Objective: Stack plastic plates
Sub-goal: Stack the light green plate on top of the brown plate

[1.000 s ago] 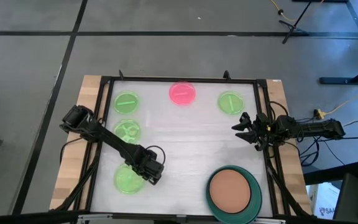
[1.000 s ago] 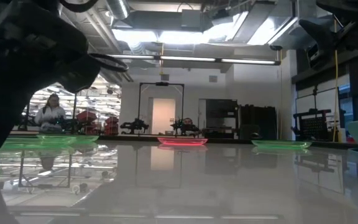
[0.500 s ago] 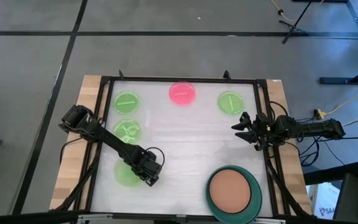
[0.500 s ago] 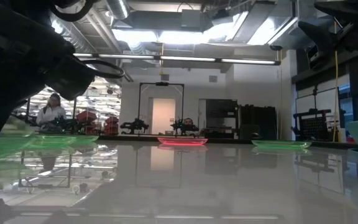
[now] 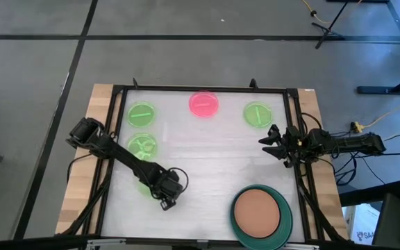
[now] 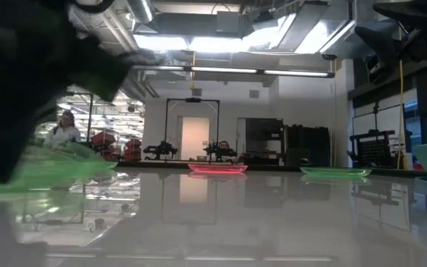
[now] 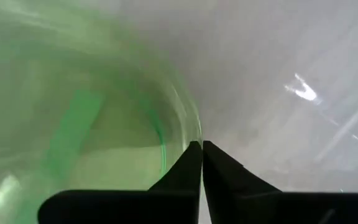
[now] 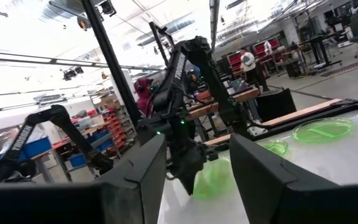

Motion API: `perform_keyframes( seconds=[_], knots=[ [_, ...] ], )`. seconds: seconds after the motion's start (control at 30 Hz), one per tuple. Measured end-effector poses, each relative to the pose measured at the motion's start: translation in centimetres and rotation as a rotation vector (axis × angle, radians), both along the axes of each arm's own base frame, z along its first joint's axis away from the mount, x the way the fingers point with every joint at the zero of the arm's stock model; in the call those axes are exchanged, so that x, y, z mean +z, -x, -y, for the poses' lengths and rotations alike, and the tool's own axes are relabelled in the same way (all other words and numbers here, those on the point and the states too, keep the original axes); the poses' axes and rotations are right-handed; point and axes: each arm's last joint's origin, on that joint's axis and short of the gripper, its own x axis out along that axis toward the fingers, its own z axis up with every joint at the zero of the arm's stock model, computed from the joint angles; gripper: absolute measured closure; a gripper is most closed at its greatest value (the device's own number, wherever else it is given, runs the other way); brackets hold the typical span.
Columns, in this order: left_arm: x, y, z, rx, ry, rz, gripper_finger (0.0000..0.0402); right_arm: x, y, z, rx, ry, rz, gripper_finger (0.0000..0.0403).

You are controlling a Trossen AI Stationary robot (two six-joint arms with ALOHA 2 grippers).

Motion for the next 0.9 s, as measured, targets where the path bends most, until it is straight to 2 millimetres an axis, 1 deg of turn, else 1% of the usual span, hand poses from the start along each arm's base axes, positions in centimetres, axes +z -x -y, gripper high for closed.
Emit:
perform_keyframes(
  seconds=[0.07,0.2,0.3,0.37,0.57,0.7,0.8,0.9],
  knots=[
    [0.8,-0.8,0.2,-0.063,-0.019,0.065,0.0400,0.0,0.0,0.0,-0.008,-0.002,0.000,0.0233],
    [2.9,-2.4,1.0,-0.251,-0.049,0.217,0.0401,0.0,0.0,0.0,-0.008,-0.002,0.000,0.0233],
    [4.3,-3.4,1.3,-0.374,-0.110,0.326,0.0400,0.0,0.0,0.0,-0.008,-0.002,0.000,0.0233],
    [4.8,-3.9,1.2,-0.421,-0.157,0.372,0.0400,0.0,0.0,0.0,-0.008,-0.002,-0.001,0.0233],
    [4.9,-4.8,0.0,-0.438,-0.240,0.424,0.0400,-0.1,0.0,0.0,-0.008,0.000,-0.009,0.0233],
    [3.7,-4.9,-0.9,-0.489,-0.286,0.438,0.0400,-0.1,0.0,0.0,-0.008,0.000,-0.009,0.0233],
    [2.7,-5.1,-1.5,-0.472,-0.319,0.459,0.0398,-0.1,0.0,0.0,-0.009,0.002,-0.009,0.0233],
    [2.3,-5.1,-2.0,-0.455,-0.346,0.462,0.0384,-0.1,0.0,0.0,-0.014,0.021,-0.007,0.0233]
  ],
)
